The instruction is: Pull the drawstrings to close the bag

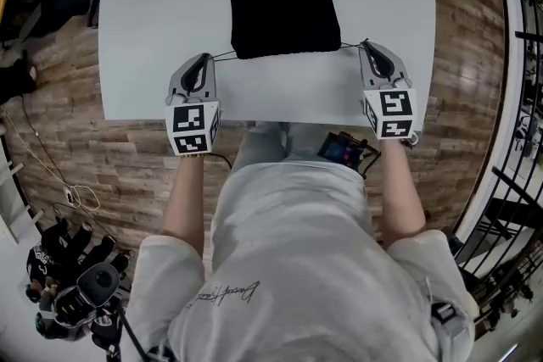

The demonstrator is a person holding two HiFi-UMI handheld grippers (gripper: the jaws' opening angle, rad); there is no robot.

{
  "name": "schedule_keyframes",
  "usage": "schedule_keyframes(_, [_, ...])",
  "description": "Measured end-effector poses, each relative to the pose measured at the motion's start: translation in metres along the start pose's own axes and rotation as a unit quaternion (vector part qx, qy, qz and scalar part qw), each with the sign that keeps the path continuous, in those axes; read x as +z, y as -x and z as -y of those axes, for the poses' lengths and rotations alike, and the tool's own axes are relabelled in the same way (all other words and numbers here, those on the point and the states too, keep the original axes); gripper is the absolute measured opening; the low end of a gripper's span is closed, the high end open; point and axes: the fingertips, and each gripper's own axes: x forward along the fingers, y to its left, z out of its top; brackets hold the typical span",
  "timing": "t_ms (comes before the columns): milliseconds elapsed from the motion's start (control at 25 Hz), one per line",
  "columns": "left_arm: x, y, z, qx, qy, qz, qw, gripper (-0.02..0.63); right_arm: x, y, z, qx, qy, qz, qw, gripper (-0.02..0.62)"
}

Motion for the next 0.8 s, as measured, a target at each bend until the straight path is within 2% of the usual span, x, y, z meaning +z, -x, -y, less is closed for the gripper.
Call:
schedule_keyframes(520, [0.027,0.035,0.005,-0.003,0.003,0.026,0.9996,0.016,0.026,0.031,-0.003,-0.001,-0.002,0.024,1.000,0.029])
schedule_keyframes(800, [0.032,0.042,0.008,0.002,-0.003,0.028,0.9996,0.017,0.036,0.038,-0.001,-0.003,0.006,0.034,0.999,0.029])
